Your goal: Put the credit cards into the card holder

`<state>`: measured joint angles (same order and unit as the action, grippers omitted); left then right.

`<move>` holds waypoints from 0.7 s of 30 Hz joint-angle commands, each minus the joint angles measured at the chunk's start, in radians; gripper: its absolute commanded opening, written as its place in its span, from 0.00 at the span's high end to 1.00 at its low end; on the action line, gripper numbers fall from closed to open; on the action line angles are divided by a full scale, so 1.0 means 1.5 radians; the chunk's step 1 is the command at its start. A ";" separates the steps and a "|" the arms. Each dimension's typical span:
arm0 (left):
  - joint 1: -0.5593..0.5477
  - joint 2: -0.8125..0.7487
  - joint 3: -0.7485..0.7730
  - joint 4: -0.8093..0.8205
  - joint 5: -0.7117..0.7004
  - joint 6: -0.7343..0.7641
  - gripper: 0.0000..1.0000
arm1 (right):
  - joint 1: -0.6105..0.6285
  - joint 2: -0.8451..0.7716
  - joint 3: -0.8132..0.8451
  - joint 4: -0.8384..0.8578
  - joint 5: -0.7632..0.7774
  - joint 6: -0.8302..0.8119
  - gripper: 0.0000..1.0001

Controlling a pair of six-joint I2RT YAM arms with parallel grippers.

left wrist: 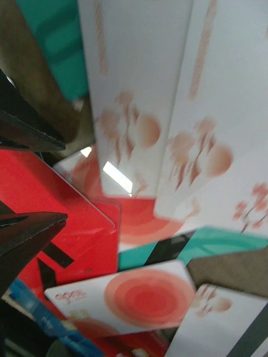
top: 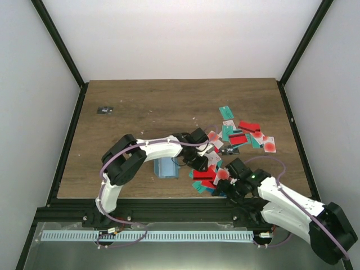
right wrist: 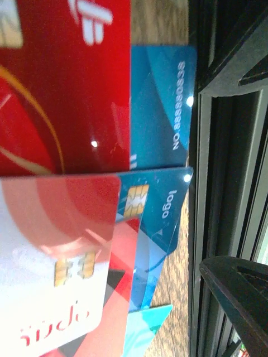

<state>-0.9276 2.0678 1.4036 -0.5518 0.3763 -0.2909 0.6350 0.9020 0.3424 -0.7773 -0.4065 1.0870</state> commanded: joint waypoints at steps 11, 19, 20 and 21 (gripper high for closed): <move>-0.115 -0.026 -0.133 0.077 0.044 -0.125 0.72 | 0.004 -0.021 -0.052 0.171 -0.029 0.027 0.20; -0.131 -0.041 -0.153 0.107 0.082 -0.161 0.72 | 0.000 -0.019 -0.072 0.214 -0.038 0.030 0.35; -0.131 -0.041 -0.154 0.112 0.088 -0.163 0.72 | 0.000 -0.019 -0.073 0.219 -0.038 0.031 0.38; -0.131 -0.040 -0.155 0.116 0.092 -0.166 0.72 | -0.001 -0.018 -0.074 0.224 -0.038 0.031 0.41</move>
<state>-1.0946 1.9762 1.2076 -0.3698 0.4732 -0.5034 0.6315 0.8692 0.2577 -0.5812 -0.4599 1.1412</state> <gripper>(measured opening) 0.280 0.632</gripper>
